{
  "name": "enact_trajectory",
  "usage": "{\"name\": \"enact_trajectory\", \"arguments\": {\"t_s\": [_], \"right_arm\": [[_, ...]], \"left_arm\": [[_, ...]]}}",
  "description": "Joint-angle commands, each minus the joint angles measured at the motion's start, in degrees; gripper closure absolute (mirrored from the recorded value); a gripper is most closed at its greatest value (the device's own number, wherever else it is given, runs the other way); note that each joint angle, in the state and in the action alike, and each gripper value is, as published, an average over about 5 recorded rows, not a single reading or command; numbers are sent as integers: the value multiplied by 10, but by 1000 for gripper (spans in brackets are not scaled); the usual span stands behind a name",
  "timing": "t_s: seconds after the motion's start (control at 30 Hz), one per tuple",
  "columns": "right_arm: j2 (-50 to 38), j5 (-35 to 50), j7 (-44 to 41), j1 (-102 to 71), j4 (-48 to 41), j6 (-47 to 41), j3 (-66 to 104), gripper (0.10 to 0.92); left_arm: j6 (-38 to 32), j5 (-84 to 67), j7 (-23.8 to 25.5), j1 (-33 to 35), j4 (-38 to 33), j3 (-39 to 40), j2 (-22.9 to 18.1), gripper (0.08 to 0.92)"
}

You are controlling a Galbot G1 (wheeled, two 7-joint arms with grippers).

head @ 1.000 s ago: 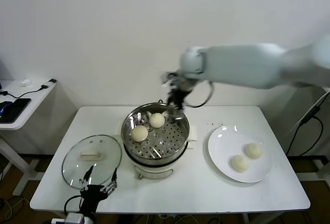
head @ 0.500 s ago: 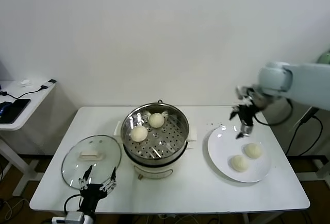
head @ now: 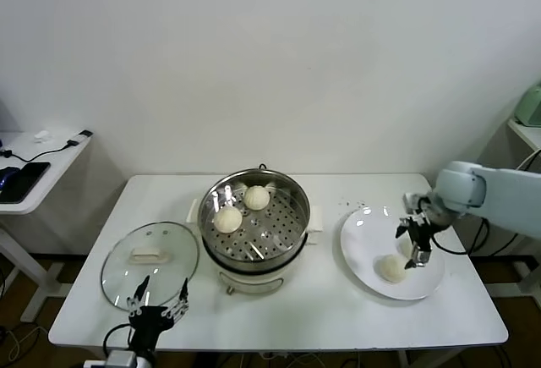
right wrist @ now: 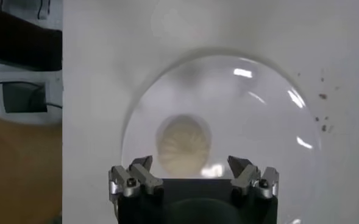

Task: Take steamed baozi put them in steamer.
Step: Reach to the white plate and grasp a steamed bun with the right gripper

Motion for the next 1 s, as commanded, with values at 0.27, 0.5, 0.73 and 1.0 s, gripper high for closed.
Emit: {"name": "enact_trajectory", "arguments": {"t_s": [0.27, 0.5, 0.73, 1.0], "right_arm": [[21, -50, 7, -135, -60, -3, 106, 203], [33, -52, 18, -138, -64, -6, 96, 203], [34, -53, 21, -141, -62, -10, 99, 228], [29, -50, 8, -89, -42, -7, 83, 397]], "left_arm": [[-1, 1, 0, -1, 2, 3, -1, 177], [-1, 3, 1, 1, -2, 8, -1, 177], [-1, 4, 1, 2, -5, 8, 0, 177], [-1, 6, 2, 5, -10, 9, -2, 177]]}}
